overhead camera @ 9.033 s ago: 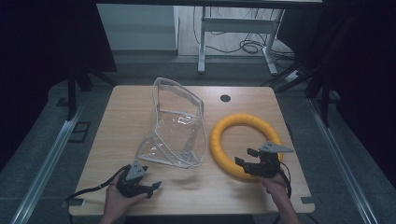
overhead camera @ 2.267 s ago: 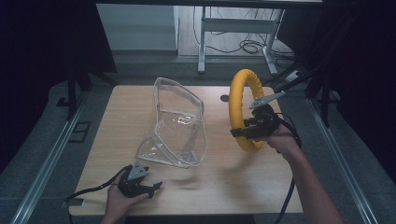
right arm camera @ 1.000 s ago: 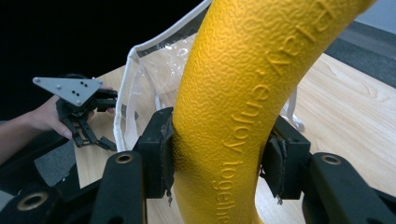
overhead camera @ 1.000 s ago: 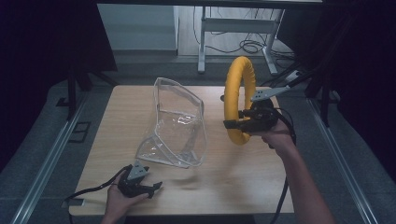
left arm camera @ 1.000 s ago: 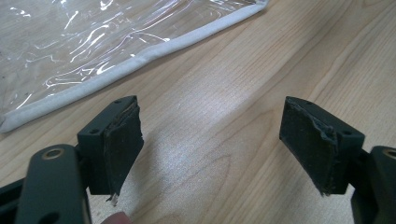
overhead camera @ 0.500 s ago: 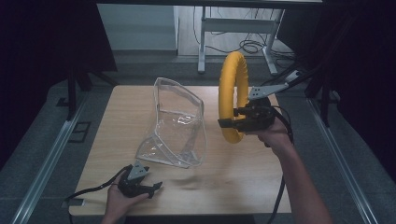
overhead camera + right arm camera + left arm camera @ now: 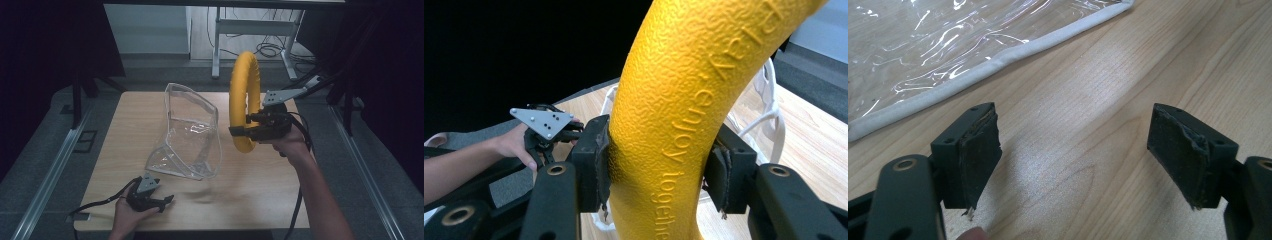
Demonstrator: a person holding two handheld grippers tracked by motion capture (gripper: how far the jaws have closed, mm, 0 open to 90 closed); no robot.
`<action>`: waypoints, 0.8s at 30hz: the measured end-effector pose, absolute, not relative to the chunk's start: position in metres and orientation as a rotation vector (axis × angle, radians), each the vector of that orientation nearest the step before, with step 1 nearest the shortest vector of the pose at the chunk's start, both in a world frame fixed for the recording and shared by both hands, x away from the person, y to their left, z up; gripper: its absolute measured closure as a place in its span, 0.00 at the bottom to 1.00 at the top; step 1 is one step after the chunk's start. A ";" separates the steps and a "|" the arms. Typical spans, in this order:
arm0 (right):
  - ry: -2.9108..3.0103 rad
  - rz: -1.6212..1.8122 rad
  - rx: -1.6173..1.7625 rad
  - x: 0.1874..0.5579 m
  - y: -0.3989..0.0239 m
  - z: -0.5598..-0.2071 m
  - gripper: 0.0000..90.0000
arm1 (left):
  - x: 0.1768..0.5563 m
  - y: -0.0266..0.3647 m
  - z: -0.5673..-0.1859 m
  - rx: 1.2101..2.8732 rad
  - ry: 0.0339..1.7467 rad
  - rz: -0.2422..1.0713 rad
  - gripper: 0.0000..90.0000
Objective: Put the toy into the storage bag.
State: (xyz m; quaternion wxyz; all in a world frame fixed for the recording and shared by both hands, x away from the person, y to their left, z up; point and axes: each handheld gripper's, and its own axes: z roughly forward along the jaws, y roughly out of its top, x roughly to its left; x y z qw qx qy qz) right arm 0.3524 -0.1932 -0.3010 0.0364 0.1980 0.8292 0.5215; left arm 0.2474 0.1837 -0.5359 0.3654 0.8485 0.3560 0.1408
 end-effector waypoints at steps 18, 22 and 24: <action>2.519 1.663 0.520 0.344 -0.177 -0.280 0.56 | 0.247 0.184 -0.536 2.185 0.915 0.362 0.23; 2.514 1.676 0.495 0.341 -0.173 -0.274 0.56 | 0.247 0.184 -0.535 2.183 0.914 0.364 0.23; 2.513 1.677 0.482 0.340 -0.170 -0.271 0.56 | 0.247 0.184 -0.536 2.184 0.914 0.364 0.23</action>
